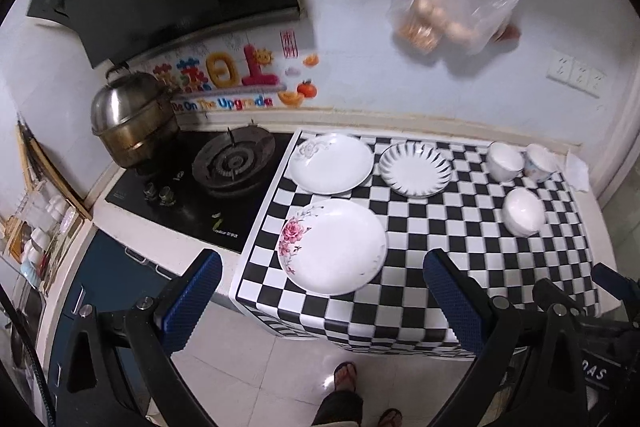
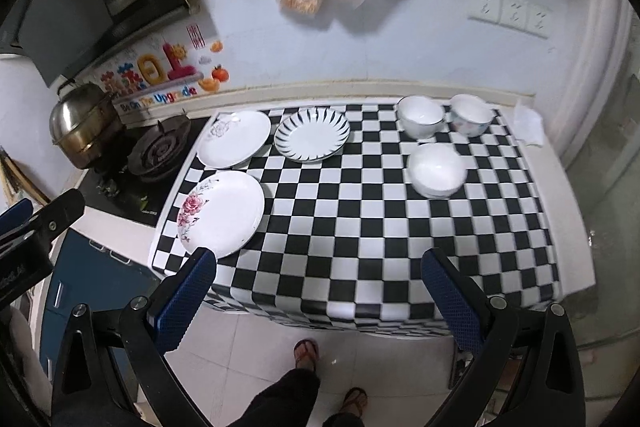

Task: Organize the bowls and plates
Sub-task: 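Move both tools down to the rim of the pink-flower plate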

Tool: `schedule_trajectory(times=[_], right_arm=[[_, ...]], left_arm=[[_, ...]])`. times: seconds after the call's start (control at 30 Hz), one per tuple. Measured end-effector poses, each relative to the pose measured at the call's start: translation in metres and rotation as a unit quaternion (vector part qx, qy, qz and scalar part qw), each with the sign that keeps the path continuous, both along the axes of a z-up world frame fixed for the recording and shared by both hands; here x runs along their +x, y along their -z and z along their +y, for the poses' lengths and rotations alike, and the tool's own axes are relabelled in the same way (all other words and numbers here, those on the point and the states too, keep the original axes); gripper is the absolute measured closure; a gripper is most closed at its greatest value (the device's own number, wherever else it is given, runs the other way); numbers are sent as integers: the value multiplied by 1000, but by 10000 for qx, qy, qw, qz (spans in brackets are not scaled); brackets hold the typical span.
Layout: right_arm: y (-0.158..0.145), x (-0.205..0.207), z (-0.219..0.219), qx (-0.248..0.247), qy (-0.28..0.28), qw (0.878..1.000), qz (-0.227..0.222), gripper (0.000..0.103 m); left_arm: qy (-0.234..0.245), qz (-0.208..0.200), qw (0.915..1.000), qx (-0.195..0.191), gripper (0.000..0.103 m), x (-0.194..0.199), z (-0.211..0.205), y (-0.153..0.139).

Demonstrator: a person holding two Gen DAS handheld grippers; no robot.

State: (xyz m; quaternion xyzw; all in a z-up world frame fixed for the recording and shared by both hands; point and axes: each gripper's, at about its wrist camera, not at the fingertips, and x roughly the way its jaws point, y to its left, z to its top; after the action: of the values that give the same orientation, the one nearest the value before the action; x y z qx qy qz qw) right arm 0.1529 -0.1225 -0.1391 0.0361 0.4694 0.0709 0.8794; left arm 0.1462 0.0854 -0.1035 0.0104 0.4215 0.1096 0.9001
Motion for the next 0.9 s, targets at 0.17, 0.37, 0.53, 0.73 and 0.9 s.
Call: schedule_trajectory(times=[0.17, 0.37, 0.53, 0.73, 0.9], right_arm=[[55, 68, 40, 252, -170, 9979, 572, 0], [127, 129, 80, 418, -262, 9915, 1203, 0], [187, 171, 101, 653, -240, 9809, 1814, 0], [244, 207, 113, 991, -137, 9645, 2446, 1], [275, 224, 122, 1245, 1, 9520, 2797, 3]], left_arm=[[129, 378, 9992, -25, 0, 52, 32, 35], [188, 917, 9956, 26, 0, 112, 72, 86], [131, 1611, 9862, -358, 0, 155, 114, 150], [90, 2366, 9673, -910, 9, 184, 152, 221], [54, 2855, 9465, -1501, 16, 199, 174, 264]])
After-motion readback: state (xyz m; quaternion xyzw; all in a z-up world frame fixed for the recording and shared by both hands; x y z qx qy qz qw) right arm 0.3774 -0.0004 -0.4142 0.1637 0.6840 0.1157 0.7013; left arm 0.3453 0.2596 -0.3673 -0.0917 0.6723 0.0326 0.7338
